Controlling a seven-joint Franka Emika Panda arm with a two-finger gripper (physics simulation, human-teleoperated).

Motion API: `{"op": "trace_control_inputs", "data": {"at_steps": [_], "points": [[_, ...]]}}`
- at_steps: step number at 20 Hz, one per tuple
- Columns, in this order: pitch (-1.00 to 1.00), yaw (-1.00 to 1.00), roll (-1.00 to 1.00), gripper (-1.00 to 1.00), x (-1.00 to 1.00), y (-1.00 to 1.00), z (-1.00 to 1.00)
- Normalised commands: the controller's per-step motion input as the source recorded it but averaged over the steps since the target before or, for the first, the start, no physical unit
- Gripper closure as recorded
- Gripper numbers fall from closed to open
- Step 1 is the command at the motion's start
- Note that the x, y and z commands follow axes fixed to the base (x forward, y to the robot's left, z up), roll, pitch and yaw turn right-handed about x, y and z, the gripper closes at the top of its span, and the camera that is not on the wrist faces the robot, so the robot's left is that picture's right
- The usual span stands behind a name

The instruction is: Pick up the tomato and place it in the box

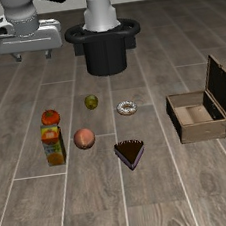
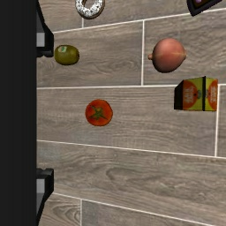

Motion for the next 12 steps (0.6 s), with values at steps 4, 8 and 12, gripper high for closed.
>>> {"op": "trace_control_inputs", "data": {"at_steps": [4,8,12], "points": [[0.00,0.00,0.00,-1.00,0.00,0.00,-1.00],[0.00,0.00,0.00,-1.00,0.00,0.00,-1.00],[0.00,0.00,0.00,-1.00,0.00,0.00,-1.00]]}}
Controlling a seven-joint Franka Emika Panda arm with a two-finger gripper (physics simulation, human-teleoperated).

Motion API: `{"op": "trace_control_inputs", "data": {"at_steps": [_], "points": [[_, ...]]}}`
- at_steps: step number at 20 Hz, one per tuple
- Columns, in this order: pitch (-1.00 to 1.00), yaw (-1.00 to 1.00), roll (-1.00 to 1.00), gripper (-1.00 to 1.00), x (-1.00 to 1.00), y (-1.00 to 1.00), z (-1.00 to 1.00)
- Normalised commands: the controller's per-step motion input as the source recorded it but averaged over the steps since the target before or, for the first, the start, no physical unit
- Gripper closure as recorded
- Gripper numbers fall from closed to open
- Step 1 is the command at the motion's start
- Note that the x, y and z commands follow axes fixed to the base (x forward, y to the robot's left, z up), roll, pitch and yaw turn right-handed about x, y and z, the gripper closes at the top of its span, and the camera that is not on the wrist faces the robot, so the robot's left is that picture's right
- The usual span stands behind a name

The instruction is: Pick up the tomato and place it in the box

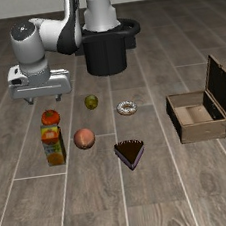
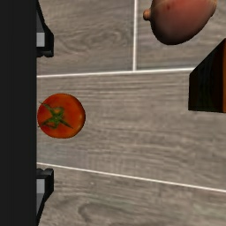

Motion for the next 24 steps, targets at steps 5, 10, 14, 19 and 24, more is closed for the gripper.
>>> {"op": "trace_control_inputs", "data": {"at_steps": [5,10,14,19,24], "points": [[0.00,0.00,0.00,-1.00,-0.40,0.00,-0.60],[0.00,0.00,0.00,-1.00,-1.00,0.00,0.00],[0.00,0.00,0.00,-1.00,0.00,0.00,-1.00],[0.00,0.00,0.00,1.00,0.20,0.00,-0.60],[0.00,0.00,0.00,1.00,0.00,0.00,0.00]]}}
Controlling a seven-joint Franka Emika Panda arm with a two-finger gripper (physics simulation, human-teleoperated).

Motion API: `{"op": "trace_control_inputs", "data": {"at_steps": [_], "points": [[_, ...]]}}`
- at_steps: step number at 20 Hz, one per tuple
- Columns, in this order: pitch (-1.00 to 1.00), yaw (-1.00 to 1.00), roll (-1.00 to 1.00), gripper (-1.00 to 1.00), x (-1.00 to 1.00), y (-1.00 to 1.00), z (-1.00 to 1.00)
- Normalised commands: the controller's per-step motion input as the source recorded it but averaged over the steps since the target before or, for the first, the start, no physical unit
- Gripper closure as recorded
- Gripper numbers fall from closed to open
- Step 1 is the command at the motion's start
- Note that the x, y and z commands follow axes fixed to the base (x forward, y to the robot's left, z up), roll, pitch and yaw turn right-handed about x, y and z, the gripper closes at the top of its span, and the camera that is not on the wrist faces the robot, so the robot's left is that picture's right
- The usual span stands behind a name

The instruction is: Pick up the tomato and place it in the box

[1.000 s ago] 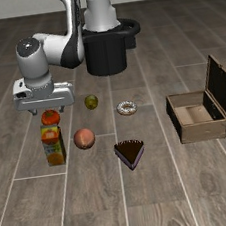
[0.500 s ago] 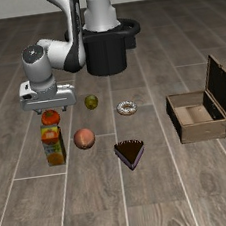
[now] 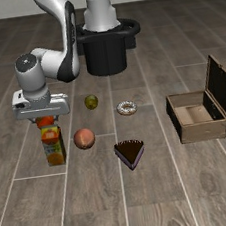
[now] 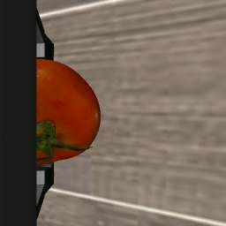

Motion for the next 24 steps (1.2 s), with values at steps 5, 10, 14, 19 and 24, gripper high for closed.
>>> {"op": "trace_control_inputs", "data": {"at_steps": [5,10,14,19,24], "points": [[0.00,0.00,0.00,1.00,0.00,0.00,0.00],[0.00,0.00,0.00,1.00,0.00,0.00,0.60],[0.00,0.00,0.00,1.00,0.00,0.00,1.00],[0.00,0.00,0.00,1.00,0.00,0.00,1.00],[0.00,0.00,0.00,1.00,0.00,0.60,0.40]]}}
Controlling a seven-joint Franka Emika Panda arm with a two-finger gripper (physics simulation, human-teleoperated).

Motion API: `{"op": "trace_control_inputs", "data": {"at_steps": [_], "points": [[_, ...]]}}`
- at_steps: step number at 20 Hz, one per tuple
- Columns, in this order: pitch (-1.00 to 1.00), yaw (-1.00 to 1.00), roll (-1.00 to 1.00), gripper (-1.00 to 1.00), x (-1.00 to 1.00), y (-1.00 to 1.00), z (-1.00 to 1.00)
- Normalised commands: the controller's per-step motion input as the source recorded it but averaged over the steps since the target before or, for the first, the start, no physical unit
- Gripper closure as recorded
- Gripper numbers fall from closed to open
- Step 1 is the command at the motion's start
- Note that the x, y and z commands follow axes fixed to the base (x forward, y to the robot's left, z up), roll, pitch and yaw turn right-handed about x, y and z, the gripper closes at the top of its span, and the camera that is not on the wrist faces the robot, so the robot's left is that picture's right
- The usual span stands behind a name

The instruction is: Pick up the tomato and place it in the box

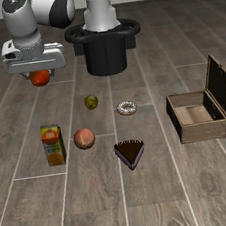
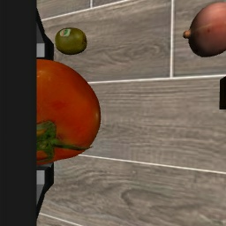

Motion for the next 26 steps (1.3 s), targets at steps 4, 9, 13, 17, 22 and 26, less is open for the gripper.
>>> {"op": "trace_control_inputs", "data": {"at_steps": [4,9,13,17,22,26], "points": [[0.00,0.00,0.00,1.00,0.00,1.00,0.00],[0.00,0.00,0.00,1.00,0.00,1.00,0.00],[0.00,0.00,0.00,1.00,0.00,1.00,0.00],[0.00,0.00,0.00,1.00,0.00,1.00,0.00],[0.00,0.00,0.00,1.00,0.00,1.00,0.00],[0.00,0.00,0.00,1.00,0.00,1.00,0.00]]}}
